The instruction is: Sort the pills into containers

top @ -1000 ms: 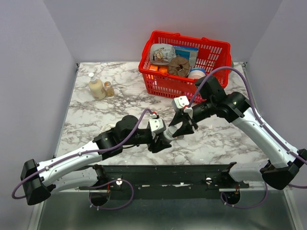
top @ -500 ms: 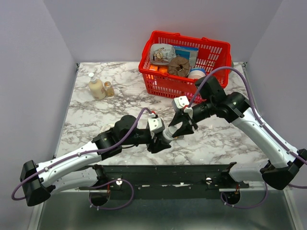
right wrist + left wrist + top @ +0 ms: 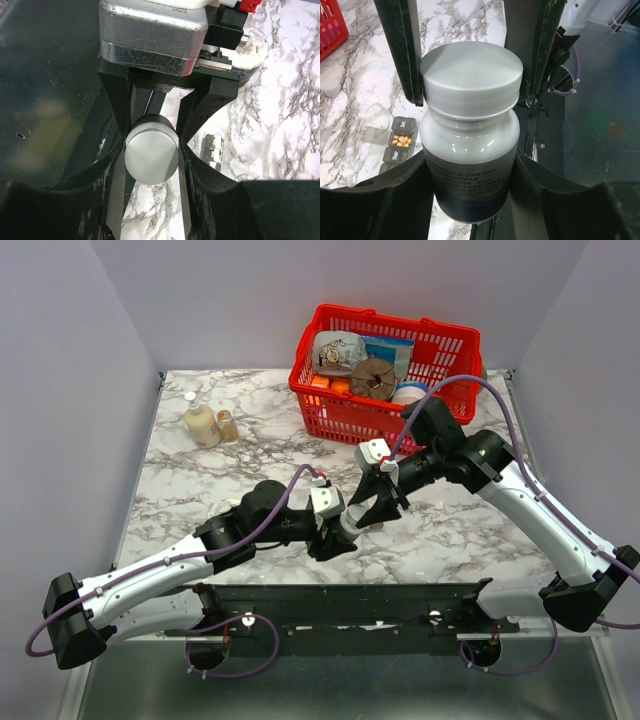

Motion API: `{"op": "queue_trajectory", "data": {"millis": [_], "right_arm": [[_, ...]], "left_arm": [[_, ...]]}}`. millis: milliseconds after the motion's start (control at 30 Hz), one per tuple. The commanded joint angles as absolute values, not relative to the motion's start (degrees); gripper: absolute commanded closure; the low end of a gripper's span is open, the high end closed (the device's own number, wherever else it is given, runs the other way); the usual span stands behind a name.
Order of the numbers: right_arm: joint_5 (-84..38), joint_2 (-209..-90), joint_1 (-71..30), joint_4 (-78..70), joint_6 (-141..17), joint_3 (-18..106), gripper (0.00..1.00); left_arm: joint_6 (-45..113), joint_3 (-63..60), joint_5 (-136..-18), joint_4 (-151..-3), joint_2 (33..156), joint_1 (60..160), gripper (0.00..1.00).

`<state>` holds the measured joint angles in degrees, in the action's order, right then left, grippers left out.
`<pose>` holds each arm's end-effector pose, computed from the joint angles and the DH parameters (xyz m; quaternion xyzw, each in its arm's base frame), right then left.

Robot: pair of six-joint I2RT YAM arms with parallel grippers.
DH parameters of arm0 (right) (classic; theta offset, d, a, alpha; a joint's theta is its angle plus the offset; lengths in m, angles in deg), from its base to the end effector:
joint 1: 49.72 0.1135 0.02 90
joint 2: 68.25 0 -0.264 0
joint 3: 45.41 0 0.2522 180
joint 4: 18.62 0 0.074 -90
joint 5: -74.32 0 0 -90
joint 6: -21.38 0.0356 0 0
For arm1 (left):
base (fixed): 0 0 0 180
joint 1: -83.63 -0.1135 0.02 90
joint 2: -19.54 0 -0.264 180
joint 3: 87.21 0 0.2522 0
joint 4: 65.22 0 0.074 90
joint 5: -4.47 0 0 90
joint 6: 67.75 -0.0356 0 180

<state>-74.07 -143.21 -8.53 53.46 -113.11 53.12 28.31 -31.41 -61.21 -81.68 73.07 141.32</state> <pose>0.1637 0.1835 0.3999 -0.6818 0.4811 0.4471 0.3222 0.1043 -0.1923 0.3097 0.4524 0.6380 -0.4583 0.4222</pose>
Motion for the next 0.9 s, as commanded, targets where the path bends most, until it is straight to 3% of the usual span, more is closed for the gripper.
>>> {"op": "queue_trajectory", "data": {"millis": [0, 700, 867], "right_arm": [[-74.4, -143.9, -8.5, 55.4, -112.0, 51.9, 0.71], [-75.2, -145.2, -8.1, 57.4, -114.5, 51.2, 0.7], [-76.2, -145.2, -6.9, 60.4, -120.1, 50.3, 0.69]], "left_arm": [[28.8, -30.9, -59.9, -73.2, 70.7, 140.8, 1.0], [28.6, -29.4, -59.3, -75.8, 72.0, 140.1, 1.0], [30.8, -29.4, -54.2, -73.8, 72.0, 137.5, 1.0]]}}
